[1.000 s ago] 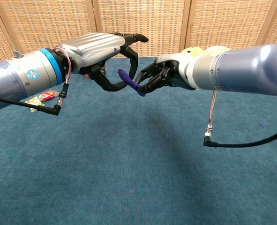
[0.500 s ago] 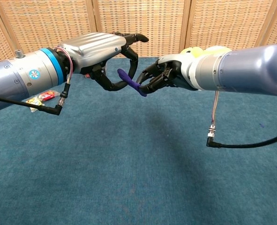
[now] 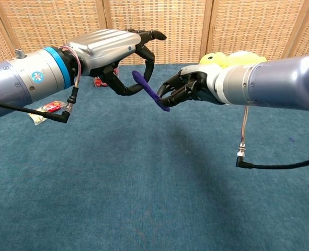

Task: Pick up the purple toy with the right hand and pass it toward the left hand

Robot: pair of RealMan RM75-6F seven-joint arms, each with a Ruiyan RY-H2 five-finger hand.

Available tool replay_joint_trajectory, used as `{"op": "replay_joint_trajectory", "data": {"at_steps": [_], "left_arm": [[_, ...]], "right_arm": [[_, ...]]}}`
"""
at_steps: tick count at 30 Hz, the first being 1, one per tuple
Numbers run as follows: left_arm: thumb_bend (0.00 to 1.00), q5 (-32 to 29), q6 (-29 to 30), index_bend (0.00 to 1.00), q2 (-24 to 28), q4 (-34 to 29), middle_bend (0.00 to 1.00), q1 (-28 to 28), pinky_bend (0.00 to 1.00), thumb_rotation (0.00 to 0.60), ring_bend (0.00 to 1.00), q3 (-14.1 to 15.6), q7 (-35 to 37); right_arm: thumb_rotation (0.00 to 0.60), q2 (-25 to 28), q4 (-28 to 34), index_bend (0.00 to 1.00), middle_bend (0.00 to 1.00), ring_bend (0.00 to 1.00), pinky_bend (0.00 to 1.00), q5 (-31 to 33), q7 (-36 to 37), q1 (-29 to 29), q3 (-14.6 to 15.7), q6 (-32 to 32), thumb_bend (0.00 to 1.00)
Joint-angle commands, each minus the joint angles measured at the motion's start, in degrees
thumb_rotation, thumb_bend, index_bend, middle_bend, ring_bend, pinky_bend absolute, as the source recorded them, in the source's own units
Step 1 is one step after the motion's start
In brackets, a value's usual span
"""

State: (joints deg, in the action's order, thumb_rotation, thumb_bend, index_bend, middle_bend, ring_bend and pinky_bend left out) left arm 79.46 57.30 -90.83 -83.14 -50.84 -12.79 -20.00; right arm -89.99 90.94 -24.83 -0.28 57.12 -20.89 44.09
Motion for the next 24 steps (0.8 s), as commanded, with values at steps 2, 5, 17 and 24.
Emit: {"op": "replay_joint_trajectory", "data": {"at_steps": [2, 5, 17, 24], "left_arm": [[0.49, -0.3, 0.4, 0.77, 0.5, -0.6, 0.0, 0.0, 0.0, 0.6, 0.0, -0.3, 0.0], [0.49, -0.5, 0.6, 0.77, 1.0, -1.0, 0.0, 0.0, 0.0, 0.6, 0.0, -0.5, -0.3], [0.49, -2.5, 3.5, 0.77, 5.5, -3.8, 0.0, 1.5, 0.0, 0.6, 0.0, -2.9, 0.5], [0.49, -4.9, 5.6, 0.77, 10.6, -4.4, 0.0, 4.0, 0.0, 0.6, 0.0, -4.5, 3.2]], "right_arm": [[0.6, 0.1, -0.2, 0.72, 0.23, 0.0, 0.0, -0.4, 0.2, -0.5, 0.5, -0.1, 0.61], [0.6, 0.3, -0.4, 0.74, 0.23, 0.0, 0.0, -0.8, 0.6, -1.0, 0.8, -0.2, 0.61], [0.6, 1.6, -0.3, 0.76, 0.23, 0.0, 0.0, -2.1, 1.9, -3.1, 1.8, -0.5, 0.61], [0.6, 2.5, -0.1, 0.76, 0.23, 0.0, 0.0, -2.8, 2.6, -4.2, 2.0, -0.3, 0.61]]}}
